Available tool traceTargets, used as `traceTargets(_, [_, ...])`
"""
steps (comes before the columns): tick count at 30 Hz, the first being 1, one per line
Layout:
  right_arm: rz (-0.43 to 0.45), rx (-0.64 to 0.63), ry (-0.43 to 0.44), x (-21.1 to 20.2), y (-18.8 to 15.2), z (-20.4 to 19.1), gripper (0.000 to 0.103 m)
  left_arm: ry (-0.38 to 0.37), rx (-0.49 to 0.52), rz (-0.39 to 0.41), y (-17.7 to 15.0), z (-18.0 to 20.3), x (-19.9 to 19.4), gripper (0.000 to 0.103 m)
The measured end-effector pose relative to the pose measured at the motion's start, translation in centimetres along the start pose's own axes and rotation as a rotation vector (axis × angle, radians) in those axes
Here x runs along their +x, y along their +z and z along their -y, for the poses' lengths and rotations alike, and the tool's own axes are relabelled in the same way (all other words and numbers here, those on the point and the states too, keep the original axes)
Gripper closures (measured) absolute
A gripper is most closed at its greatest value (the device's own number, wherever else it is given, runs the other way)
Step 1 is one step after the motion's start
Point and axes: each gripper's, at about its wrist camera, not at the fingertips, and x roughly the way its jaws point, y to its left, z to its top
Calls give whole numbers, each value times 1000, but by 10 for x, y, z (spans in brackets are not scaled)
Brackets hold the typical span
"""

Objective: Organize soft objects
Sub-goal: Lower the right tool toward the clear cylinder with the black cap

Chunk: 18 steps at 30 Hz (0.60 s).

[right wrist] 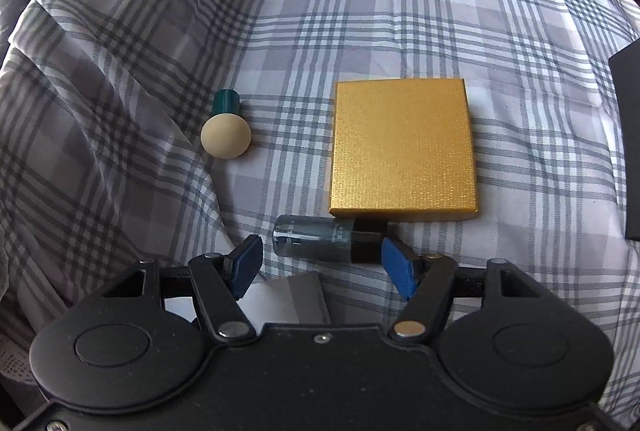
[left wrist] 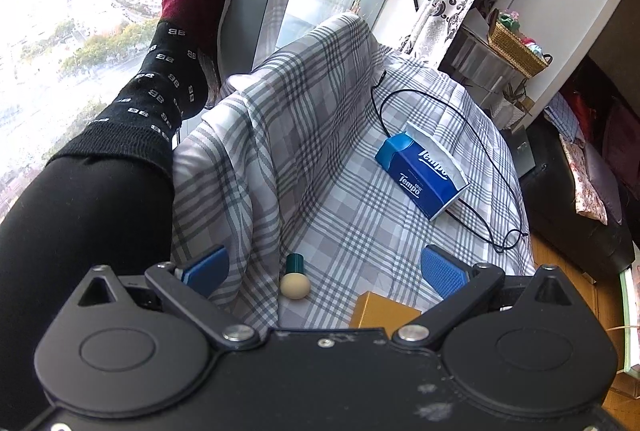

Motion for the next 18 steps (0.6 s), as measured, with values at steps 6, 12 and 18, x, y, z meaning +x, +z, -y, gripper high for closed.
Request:
traceTargets(6, [15,-17,-58,5,4,-10,38,10,-2,-11,-2,1,4,1])
traceTargets(12, [15,-30,-59,7,4,2,56,34,-3,-21,-2,2,10,1])
traceTargets(18, [23,4,-108,0,4,22,56,28,-3,-35,-3,2,13,1])
